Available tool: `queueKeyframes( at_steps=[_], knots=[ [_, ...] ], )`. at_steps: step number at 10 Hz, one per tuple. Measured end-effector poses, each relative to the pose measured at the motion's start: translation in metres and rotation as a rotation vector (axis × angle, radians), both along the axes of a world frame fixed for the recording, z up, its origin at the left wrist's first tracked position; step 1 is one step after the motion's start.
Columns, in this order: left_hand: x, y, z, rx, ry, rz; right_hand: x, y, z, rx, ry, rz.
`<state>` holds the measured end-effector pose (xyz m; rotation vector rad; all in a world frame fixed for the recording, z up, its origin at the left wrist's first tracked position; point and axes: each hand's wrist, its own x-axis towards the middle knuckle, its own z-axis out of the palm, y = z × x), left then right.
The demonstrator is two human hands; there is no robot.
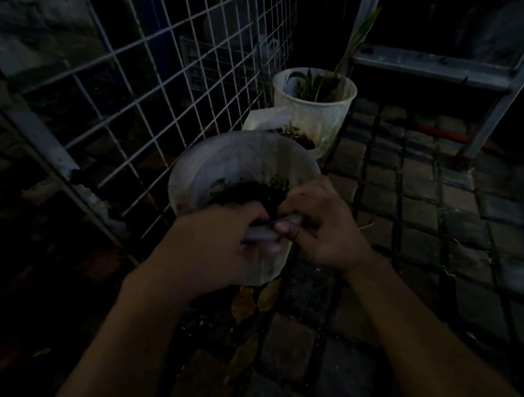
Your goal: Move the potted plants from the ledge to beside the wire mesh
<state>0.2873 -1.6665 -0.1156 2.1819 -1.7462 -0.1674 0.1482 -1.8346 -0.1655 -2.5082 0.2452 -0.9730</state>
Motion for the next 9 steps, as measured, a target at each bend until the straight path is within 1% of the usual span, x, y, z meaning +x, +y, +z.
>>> queueKeyframes(
  at_steps=[1, 2, 3, 4, 6, 7, 8, 9],
  knots=[
    [-0.018, -0.003, -0.018, -0.14, -0.197, 0.043, -0.002, -0.016, 0.01, 0.065, 0.051, 0.07],
    [-0.016, -0.003, -0.023, -0.207, -0.136, 0.073, -0.001, -0.022, 0.013, 0.016, 0.074, 0.087],
    [-0.009, -0.001, -0.02, -0.21, -0.003, 0.05, 0.005, -0.018, 0.009, -0.006, 0.041, 0.071],
    [0.003, 0.004, -0.019, -0.228, 0.088, 0.034, 0.012, -0.006, 0.003, -0.005, -0.013, 0.019],
    [0.017, 0.001, -0.019, -0.202, 0.174, -0.017, 0.013, 0.003, -0.003, -0.02, -0.057, -0.007],
    [0.019, -0.001, -0.017, -0.209, 0.215, -0.004, 0.012, 0.004, -0.005, -0.019, -0.064, -0.026],
    [0.016, -0.003, -0.011, -0.141, 0.204, 0.011, 0.008, 0.009, -0.004, 0.011, -0.086, -0.023],
    [0.011, -0.025, 0.0, -0.233, 0.322, 0.077, 0.012, 0.008, 0.002, 0.041, -0.183, 0.015]
  ],
)
